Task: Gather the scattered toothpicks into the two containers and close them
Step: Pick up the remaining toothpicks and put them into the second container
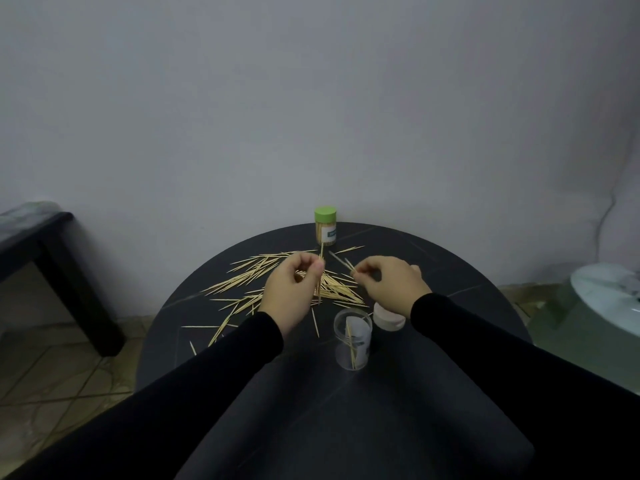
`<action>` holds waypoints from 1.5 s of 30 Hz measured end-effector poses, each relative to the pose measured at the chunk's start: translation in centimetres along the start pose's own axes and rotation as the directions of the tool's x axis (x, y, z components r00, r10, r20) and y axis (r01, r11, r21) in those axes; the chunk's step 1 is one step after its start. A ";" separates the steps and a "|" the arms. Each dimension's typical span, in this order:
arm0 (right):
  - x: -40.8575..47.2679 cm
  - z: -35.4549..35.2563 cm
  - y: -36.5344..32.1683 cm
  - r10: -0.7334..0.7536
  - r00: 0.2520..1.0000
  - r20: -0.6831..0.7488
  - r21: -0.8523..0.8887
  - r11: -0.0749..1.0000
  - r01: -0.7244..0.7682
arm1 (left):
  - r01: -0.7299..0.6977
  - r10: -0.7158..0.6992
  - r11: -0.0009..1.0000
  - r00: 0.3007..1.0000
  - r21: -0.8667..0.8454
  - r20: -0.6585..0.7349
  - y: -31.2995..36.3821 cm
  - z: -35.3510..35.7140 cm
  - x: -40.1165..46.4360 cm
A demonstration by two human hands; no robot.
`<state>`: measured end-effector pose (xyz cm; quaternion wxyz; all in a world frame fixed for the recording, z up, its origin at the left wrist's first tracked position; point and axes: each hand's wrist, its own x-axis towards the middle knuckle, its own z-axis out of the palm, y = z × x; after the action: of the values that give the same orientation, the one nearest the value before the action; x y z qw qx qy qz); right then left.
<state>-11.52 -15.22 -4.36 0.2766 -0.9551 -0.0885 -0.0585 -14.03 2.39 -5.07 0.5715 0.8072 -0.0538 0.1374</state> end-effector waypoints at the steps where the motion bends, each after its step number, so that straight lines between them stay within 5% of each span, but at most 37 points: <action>1: -0.2 -0.2 -0.1 -0.016 1.000 -0.015 0.053 0.998 0.017 | -0.024 0.024 0.999 1.000 -0.042 -0.003 0.4 0.0 -0.2; 9: -3.0 -2.7 -1.0 -0.249 0.966 -0.065 0.389 0.885 0.254 | -0.090 0.103 0.985 0.991 -0.149 0.088 1.0 0.5 -2.3; 16: -3.7 -2.2 0.0 -0.279 0.949 0.144 0.330 0.918 0.220 | -0.098 0.115 0.989 0.980 -0.110 0.163 0.4 0.7 -3.9; 32: -3.5 -2.7 -0.3 -0.313 0.947 0.064 0.518 0.822 0.237 | -0.034 0.059 0.990 0.982 -0.140 0.177 -0.7 0.3 -4.3; 39: -3.4 -1.7 0.9 -0.276 0.916 0.291 0.346 0.923 0.169 | -0.006 0.041 0.990 0.969 -0.142 0.246 -1.2 -0.2 -4.1; 45: -2.5 -2.8 0.9 -0.262 0.925 0.273 0.409 0.903 0.135 | 0.029 0.009 0.976 0.985 -0.217 0.171 -0.8 -0.8 -2.4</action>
<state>-13.99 -17.83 -2.88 0.4317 -0.8649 -0.2403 0.0882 -16.25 3.25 -6.22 0.6508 0.7485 -0.1132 0.0581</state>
